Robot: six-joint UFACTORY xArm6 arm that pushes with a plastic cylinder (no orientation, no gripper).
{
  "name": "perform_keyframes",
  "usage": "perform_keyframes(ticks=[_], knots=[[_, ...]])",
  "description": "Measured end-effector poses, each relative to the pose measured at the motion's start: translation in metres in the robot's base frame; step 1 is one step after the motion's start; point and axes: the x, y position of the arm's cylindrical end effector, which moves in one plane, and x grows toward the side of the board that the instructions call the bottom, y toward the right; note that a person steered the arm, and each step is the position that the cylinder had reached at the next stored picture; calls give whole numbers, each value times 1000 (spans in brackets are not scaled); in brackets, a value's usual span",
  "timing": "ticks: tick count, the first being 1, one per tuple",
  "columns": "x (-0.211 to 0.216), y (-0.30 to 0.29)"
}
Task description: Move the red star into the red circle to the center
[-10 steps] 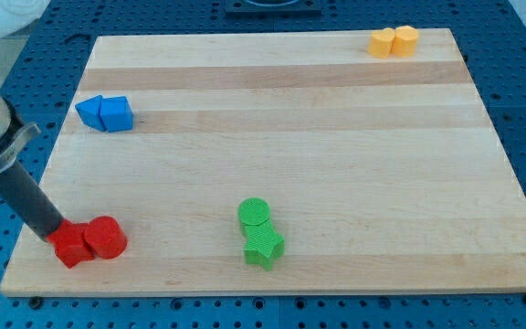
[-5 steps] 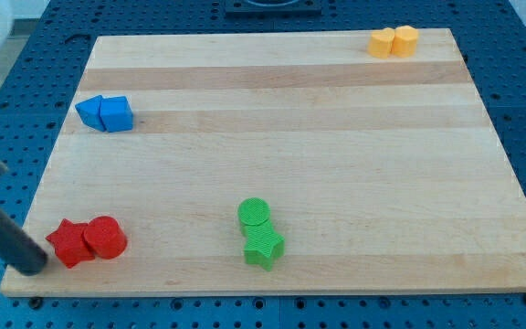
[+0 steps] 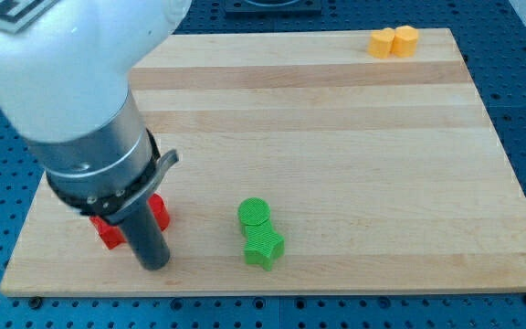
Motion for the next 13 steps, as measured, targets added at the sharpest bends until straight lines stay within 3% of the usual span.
perform_keyframes(ticks=[2, 4, 6, 9, 11, 13], knots=[[19, -62], [-22, -115], [-24, -48], [-65, 37], [-30, 26], [-33, -70]])
